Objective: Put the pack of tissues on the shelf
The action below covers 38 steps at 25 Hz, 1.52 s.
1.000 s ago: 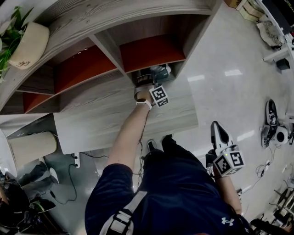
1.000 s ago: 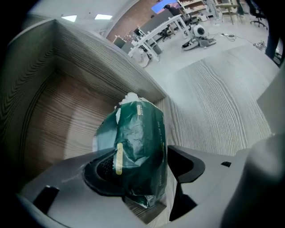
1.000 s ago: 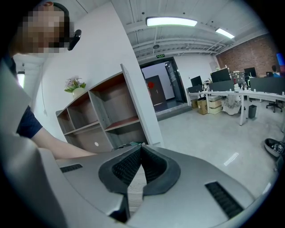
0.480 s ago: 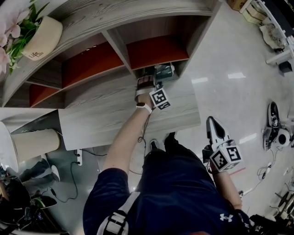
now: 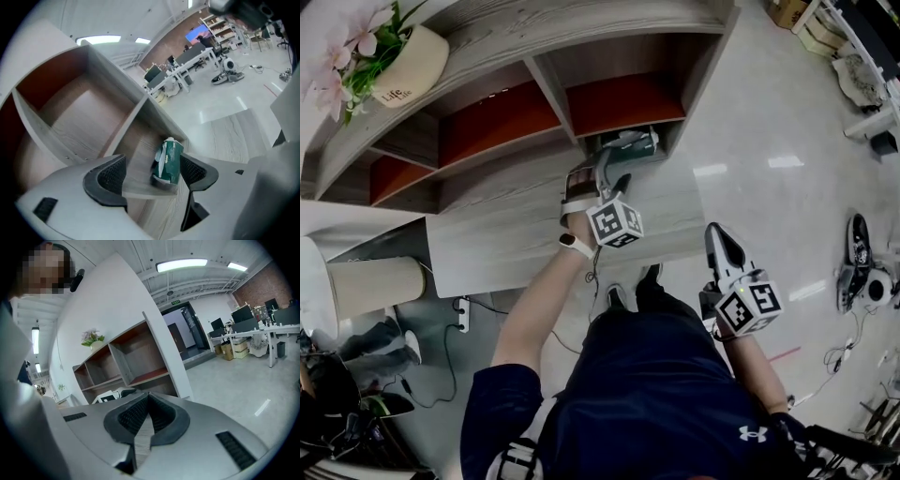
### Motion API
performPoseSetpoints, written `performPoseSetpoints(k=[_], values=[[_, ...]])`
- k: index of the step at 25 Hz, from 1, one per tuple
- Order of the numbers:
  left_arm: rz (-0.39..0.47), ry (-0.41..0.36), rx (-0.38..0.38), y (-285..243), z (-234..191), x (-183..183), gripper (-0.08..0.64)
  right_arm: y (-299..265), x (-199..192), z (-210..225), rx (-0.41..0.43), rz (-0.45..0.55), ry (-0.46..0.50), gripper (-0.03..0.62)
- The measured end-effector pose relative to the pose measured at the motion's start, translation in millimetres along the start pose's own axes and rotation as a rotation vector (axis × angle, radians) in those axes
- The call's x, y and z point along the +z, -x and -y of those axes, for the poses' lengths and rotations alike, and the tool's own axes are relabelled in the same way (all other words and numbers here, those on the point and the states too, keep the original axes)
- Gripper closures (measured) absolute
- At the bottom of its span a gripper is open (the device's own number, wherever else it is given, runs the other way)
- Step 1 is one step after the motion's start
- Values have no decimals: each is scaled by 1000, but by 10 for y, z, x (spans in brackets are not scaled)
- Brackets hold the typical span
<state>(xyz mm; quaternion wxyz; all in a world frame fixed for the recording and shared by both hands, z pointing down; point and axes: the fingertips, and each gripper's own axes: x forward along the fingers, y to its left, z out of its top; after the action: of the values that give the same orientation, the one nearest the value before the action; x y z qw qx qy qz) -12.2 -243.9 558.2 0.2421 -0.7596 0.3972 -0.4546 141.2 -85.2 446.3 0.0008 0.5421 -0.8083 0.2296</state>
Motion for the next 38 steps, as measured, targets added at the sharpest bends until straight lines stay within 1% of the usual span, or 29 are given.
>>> performPoseSetpoints(k=[3, 5, 9, 10, 12, 13, 19, 21, 24, 25, 26, 29, 33, 35, 38], values=[[31, 33, 9, 340, -146, 93, 195, -52, 34, -94, 18, 11, 4, 583], [55, 75, 18, 568, -250, 154, 219, -89, 45, -151, 31, 15, 6, 583], [106, 232, 25, 1003, -457, 198, 289, -167, 97, -286, 55, 28, 16, 583], [117, 261, 26, 1108, -490, 206, 301, -176, 111, -316, 59, 31, 18, 583], [140, 296, 30, 1305, -543, 229, 340, -189, 143, -366, 67, 38, 22, 583], [152, 309, 30, 1396, -563, 239, 371, -196, 161, -388, 70, 41, 24, 583], [197, 407, 45, 1851, -654, 205, 430, -213, 254, -536, 86, 66, 32, 583], [240, 480, 20, 1967, -671, 236, 453, -226, 307, -595, 94, 75, 48, 583], [338, 612, -23, 2123, -737, 361, 497, -238, 379, -672, 103, 89, 76, 583], [364, 638, -27, 2166, -763, 400, 512, -236, 402, -695, 105, 93, 85, 583], [382, 651, -26, 2200, -779, 427, 527, -231, 426, -717, 107, 99, 94, 583], [407, 647, -13, 2247, -787, 453, 539, -209, 499, -776, 107, 115, 118, 583], [433, 689, 5, 2310, -832, 481, 543, -175, 585, -820, 105, 136, 145, 583], [463, 691, 18, 2348, -865, 512, 544, -172, 622, -824, 103, 147, 155, 583], [473, 693, 16, 2365, -871, 527, 545, -169, 663, -834, 98, 159, 162, 583]])
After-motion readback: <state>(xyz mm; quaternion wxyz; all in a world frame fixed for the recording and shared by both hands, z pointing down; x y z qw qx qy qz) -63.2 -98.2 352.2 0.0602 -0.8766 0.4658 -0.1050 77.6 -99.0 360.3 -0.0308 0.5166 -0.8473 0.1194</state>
